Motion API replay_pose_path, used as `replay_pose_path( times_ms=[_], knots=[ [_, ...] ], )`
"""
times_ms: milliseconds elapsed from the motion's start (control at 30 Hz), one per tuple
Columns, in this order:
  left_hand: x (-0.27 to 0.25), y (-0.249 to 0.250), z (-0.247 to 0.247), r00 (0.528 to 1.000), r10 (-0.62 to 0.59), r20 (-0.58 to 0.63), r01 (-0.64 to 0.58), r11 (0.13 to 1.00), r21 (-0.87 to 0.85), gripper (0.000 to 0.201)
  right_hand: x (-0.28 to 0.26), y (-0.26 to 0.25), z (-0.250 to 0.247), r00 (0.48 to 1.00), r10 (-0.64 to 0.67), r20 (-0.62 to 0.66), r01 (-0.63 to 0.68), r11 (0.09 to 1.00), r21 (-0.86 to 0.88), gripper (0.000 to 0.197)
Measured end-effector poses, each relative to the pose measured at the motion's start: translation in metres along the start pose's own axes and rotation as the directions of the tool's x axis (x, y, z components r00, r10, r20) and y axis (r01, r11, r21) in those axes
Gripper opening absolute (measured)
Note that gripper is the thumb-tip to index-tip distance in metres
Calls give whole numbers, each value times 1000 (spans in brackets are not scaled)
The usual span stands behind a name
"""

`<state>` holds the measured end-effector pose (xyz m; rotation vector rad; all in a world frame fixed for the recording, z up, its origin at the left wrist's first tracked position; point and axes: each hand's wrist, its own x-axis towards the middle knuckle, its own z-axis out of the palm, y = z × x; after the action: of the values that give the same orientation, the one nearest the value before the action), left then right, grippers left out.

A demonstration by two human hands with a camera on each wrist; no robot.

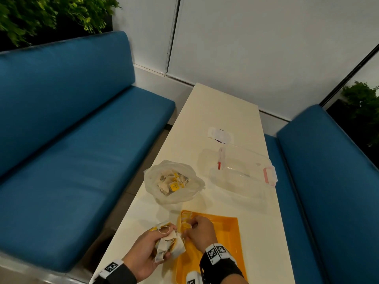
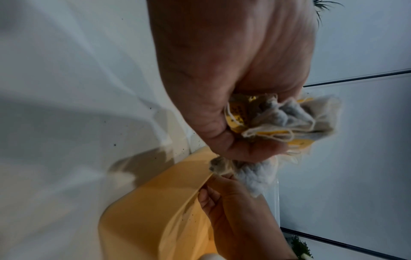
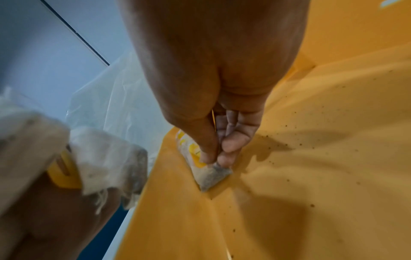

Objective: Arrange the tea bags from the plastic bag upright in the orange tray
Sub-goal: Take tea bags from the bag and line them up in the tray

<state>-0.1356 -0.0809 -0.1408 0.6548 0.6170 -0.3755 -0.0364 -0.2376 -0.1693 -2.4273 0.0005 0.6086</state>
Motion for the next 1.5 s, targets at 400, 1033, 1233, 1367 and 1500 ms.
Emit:
replay_pose_path(
  times_ms=[400, 1033, 1233, 1367, 1500],
  knots=[
    [2, -6, -2, 999, -43, 25, 43, 999, 33, 25, 3, 4, 6, 992, 78, -94, -70, 994, 88, 22],
    [3, 5, 20, 995, -89, 43, 80, 981, 176, 25, -56, -53, -65, 868, -482, 116, 447, 863, 235, 14],
    [-1, 8, 22, 987, -120, 105, 96, 974, 205, 36, -52, -55, -63, 901, -433, 33, 404, 862, 305, 13],
    [0, 7, 9, 987, -126, 101, 105, 975, 197, 29, -44, -53, -70, 919, -387, -75, 385, 842, 378, 6],
    [-5, 17, -4, 996, -78, 45, 69, 981, 180, 22, -40, -38, -75, 961, -260, -91, 275, 881, 385, 8]
  ],
)
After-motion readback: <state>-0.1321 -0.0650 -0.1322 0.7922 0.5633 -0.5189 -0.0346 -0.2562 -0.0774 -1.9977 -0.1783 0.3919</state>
